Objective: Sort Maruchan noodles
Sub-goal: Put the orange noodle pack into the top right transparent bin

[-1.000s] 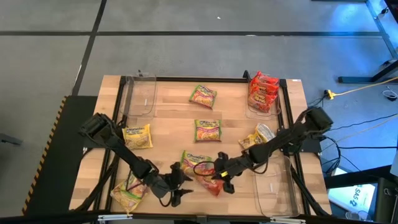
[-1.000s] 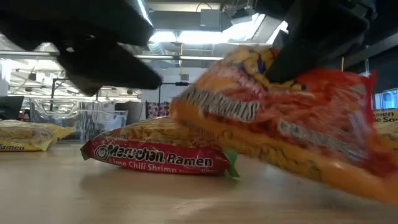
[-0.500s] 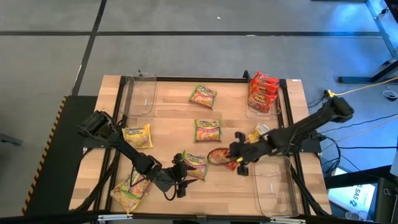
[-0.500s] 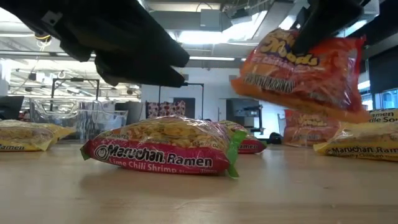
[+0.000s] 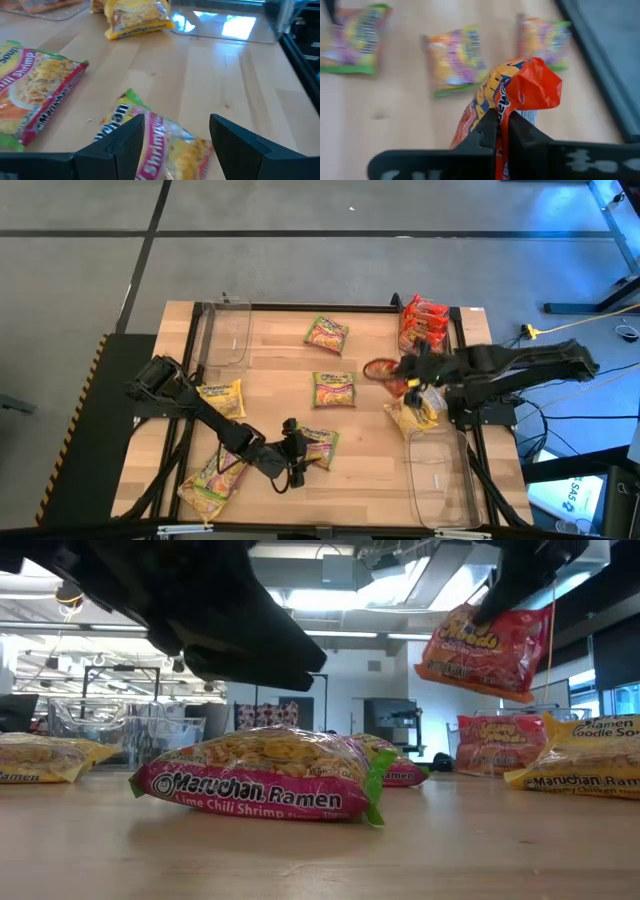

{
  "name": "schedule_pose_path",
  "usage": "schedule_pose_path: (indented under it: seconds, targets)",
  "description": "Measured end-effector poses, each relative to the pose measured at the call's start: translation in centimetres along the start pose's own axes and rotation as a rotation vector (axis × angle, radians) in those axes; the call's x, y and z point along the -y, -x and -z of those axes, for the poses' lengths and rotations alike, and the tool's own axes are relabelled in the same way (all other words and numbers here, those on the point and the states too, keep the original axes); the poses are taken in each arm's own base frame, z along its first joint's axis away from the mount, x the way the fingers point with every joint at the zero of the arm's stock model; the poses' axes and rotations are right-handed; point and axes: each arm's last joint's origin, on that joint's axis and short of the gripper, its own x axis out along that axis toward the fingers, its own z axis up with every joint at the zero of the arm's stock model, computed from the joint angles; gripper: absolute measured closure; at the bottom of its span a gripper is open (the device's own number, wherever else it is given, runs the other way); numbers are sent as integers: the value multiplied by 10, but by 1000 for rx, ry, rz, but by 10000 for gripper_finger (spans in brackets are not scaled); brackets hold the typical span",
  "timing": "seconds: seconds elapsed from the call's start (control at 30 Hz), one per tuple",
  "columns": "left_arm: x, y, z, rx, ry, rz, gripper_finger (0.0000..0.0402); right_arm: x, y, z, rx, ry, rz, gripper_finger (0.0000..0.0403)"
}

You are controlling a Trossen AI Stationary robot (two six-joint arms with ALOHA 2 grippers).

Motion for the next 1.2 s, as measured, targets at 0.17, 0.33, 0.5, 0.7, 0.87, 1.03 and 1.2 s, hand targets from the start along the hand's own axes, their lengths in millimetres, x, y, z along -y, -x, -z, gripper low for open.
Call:
schedule_pose_path:
  seconds: [0.17,0.33,0.5,0.7,0.87,1.03,1.2]
  targets:
    - [-9,-8,-3,-21,-11,11,184,31,10,5,7,19,115,403]
    - [-19,-15,-7,-38,3,17,184,55,15,9,-5,38,211,403]
    - [-27,-20,-8,-47,6,-5,184,67,11,11,-14,-31,136,403]
    - [-32,-23,-9,-61,10,-3,184,71,-15,6,-79,-187,90,379]
    - [-33,-24,-10,-71,15,17,184,78,-49,6,-194,-309,94,280]
    - [-32,-24,-10,-72,16,21,184,95,-81,14,-312,-434,107,145]
    - [-32,-24,-9,-73,15,21,184,108,-102,22,-379,-486,55,50]
